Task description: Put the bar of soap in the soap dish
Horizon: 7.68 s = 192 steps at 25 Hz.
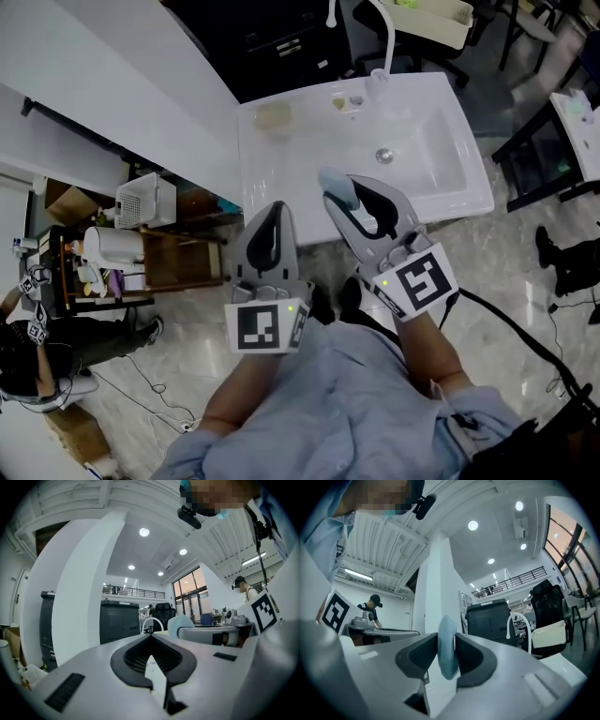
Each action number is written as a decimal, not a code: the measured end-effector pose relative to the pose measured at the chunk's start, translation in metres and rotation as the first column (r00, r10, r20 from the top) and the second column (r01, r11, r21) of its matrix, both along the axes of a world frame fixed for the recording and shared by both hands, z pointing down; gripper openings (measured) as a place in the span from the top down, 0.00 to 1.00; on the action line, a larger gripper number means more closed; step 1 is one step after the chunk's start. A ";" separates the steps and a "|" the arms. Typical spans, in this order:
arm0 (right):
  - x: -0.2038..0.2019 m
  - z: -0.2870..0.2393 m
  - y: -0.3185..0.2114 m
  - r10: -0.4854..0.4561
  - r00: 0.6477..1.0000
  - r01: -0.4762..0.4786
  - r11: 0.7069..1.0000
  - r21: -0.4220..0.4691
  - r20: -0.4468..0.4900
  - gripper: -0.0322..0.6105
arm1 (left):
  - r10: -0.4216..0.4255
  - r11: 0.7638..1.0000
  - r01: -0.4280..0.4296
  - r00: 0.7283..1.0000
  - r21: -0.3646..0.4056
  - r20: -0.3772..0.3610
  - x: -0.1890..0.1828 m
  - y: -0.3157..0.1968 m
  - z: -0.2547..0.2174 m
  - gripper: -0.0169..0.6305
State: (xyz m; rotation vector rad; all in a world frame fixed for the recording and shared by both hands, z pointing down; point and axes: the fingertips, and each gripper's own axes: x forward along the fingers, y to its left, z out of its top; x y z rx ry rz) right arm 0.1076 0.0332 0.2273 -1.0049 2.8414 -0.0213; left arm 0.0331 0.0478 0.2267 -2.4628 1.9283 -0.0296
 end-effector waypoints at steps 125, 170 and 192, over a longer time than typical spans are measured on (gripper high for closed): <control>-0.204 0.275 -0.357 -0.126 0.891 -0.004 0.958 -0.285 -0.437 0.77 | -0.084 0.928 0.016 0.982 -0.371 -0.168 -0.165 -0.340 0.208 0.97; -0.157 0.152 -0.311 -0.046 0.981 -0.009 0.961 -0.278 -0.190 0.92 | 0.002 0.974 -0.031 0.992 -0.225 -0.127 -0.137 -0.305 0.127 0.97; -0.147 0.027 -0.214 0.066 0.990 -0.077 0.993 -0.087 -0.122 0.95 | 0.033 0.999 -0.030 0.995 0.029 -0.094 -0.133 -0.216 0.020 0.97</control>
